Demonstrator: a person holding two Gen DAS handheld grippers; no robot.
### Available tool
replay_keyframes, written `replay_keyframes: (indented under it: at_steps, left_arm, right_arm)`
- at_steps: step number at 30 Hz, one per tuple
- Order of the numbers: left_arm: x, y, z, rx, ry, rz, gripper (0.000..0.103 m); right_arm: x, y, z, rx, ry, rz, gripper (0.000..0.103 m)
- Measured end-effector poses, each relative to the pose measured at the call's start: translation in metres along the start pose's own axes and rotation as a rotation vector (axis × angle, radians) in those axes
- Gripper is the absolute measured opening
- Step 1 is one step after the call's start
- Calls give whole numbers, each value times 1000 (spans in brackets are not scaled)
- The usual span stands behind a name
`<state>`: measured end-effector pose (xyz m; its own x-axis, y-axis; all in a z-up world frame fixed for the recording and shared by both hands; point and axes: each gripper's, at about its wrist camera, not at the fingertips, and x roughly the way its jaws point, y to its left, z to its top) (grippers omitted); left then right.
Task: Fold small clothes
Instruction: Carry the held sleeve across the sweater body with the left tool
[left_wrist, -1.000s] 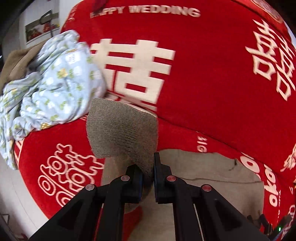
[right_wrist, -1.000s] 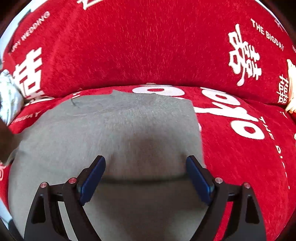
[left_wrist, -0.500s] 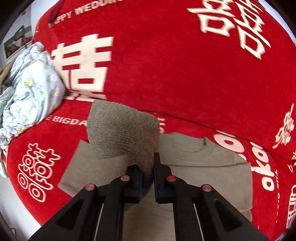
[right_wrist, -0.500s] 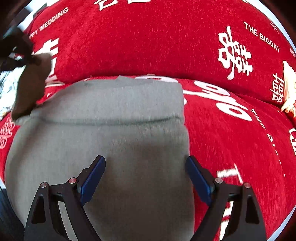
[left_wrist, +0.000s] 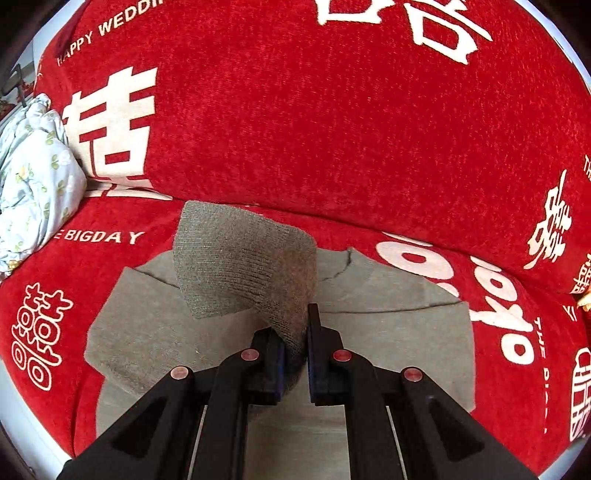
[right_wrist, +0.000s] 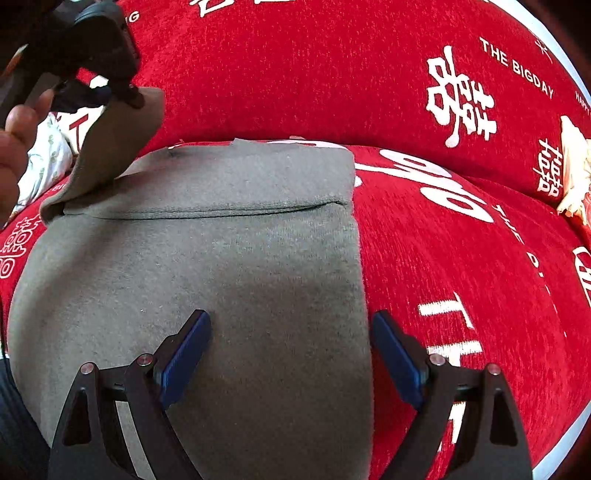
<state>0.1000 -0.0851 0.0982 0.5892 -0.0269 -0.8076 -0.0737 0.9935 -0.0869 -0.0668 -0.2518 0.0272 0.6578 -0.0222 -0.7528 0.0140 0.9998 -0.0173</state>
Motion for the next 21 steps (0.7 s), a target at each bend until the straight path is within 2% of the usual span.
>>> replay_keyframes:
  at_steps: [10, 21]
  left_arm:
    - [0, -39, 1, 64, -10, -44, 10]
    - [23, -68, -21, 140, 32, -26, 10]
  right_arm:
    - [-2, 3, -1, 0, -3, 5, 91]
    - [-7, -2, -7, 5, -2, 7, 91]
